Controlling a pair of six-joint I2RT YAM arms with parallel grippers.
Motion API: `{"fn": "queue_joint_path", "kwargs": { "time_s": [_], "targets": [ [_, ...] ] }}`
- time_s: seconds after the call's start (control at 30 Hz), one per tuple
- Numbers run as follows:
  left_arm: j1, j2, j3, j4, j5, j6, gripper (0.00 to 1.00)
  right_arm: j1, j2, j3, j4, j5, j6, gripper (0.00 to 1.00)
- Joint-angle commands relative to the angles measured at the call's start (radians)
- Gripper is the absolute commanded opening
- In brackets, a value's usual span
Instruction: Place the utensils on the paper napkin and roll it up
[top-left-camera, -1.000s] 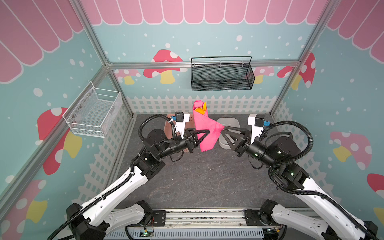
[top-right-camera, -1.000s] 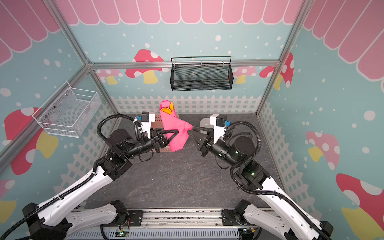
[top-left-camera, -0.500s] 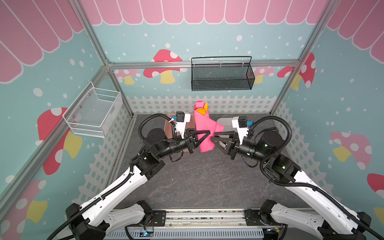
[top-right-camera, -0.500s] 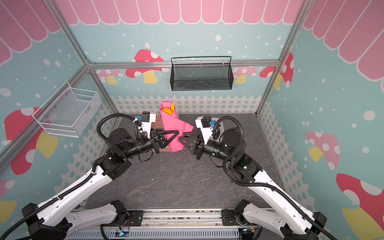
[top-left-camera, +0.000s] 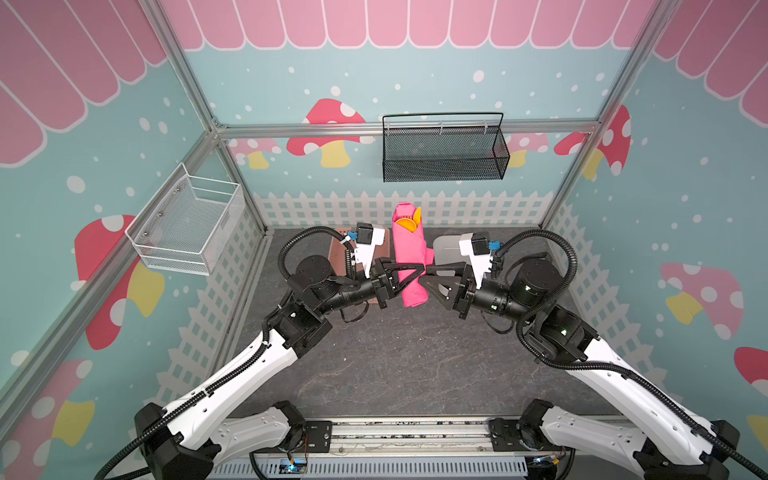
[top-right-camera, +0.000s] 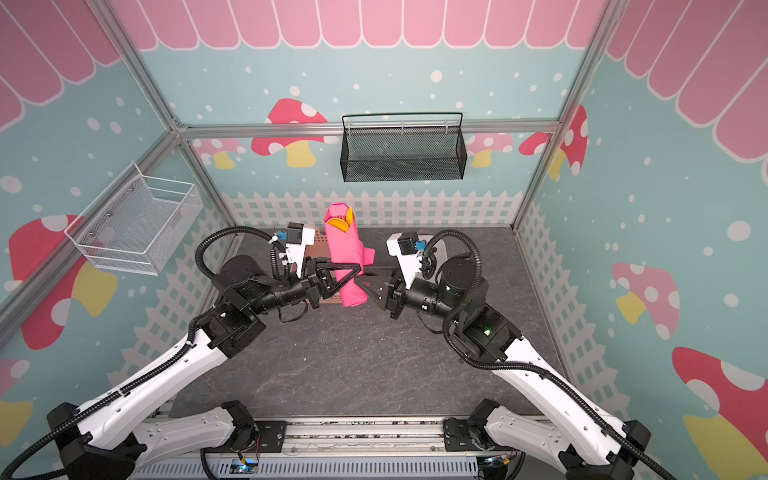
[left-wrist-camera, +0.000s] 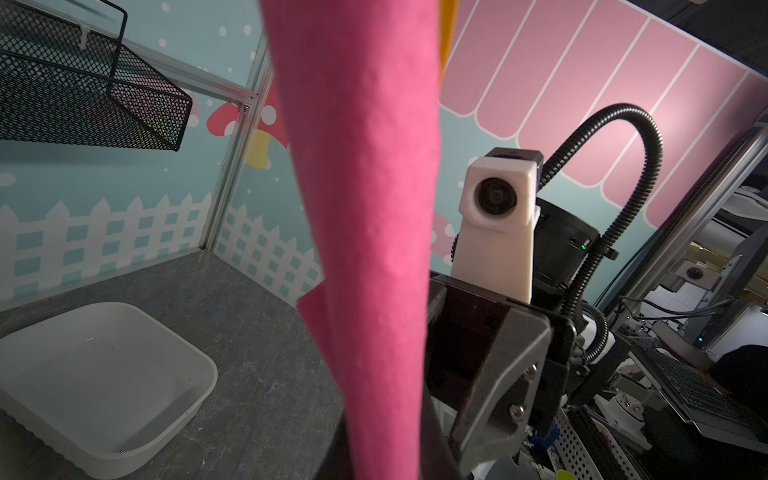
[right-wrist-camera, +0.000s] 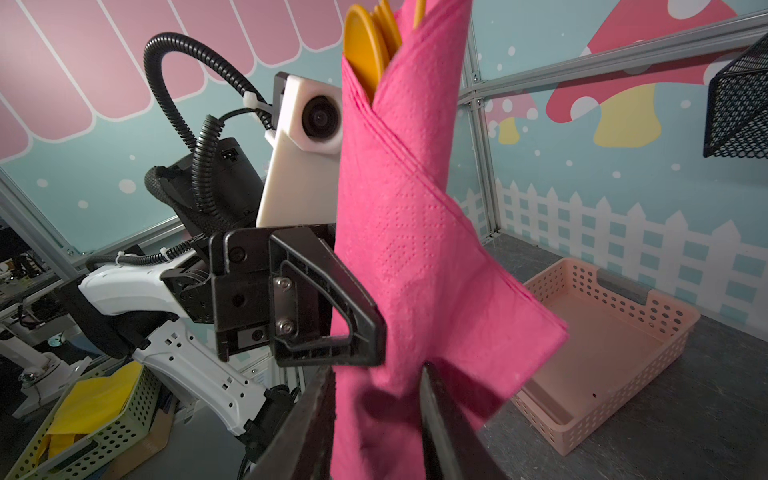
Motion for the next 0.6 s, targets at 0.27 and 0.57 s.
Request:
{"fn": "queue_joint_path", "kwargs": {
  "time_s": [0.27, 0.57],
  "targets": [
    [-0.002, 0.013, 0.021, 0.103, 0.051, -0.046, 0.00, -0.002, 0.009, 0.011, 0.022, -0.041, -0.006, 0.37],
    [-0.002, 0.021, 0.020, 0.137, 0.069, -0.066, 0.00, -0.002, 0.010, -0.015, 0.090, -0.106, 0.030, 0.31]
  ]
}}
